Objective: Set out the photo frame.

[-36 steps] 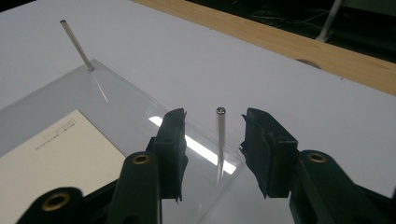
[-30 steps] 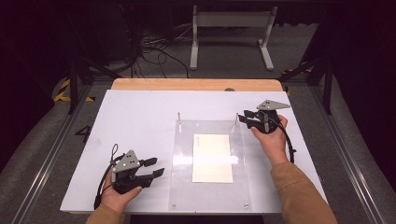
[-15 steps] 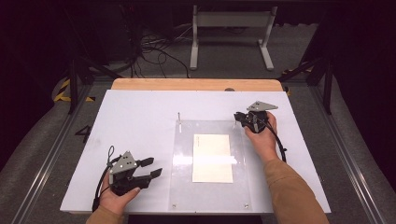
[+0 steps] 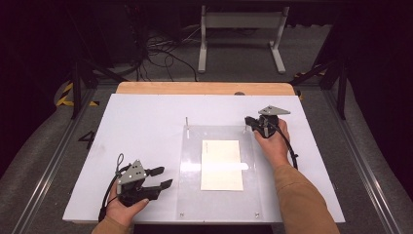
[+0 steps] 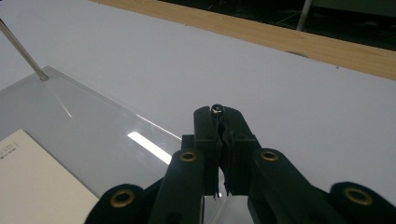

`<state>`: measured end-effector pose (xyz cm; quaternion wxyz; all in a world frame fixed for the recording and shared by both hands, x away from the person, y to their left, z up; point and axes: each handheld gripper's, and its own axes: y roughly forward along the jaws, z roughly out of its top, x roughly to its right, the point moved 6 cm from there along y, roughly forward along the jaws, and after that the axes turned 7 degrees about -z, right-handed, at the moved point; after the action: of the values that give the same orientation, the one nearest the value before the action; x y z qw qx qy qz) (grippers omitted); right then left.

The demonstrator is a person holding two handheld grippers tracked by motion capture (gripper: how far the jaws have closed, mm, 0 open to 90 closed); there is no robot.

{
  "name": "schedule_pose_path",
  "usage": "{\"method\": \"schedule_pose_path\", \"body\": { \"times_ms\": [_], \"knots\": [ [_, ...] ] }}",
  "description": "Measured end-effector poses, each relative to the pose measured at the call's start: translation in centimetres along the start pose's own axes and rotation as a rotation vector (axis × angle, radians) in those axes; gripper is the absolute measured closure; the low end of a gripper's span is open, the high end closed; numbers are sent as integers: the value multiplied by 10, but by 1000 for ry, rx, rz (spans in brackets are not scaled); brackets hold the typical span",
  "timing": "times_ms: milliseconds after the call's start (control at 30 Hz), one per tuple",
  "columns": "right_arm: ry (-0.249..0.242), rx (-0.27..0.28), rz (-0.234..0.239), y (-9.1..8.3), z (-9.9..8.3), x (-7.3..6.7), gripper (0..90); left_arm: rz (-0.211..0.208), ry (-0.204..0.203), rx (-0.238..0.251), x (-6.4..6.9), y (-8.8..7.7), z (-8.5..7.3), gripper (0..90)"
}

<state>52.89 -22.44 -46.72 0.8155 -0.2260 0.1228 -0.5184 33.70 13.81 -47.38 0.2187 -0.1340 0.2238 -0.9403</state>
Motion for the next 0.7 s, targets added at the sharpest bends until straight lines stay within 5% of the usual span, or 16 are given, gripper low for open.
{"method": "schedule_pose_path", "body": {
  "times_ms": [333,700],
  "knots": [
    [95,6,37,10,2,7,860,9,-5,14,-4,-3,1,455],
    [206,-14,67,21,6,15,859,25,50,35,-4,-4,3,391]
  ]
}}
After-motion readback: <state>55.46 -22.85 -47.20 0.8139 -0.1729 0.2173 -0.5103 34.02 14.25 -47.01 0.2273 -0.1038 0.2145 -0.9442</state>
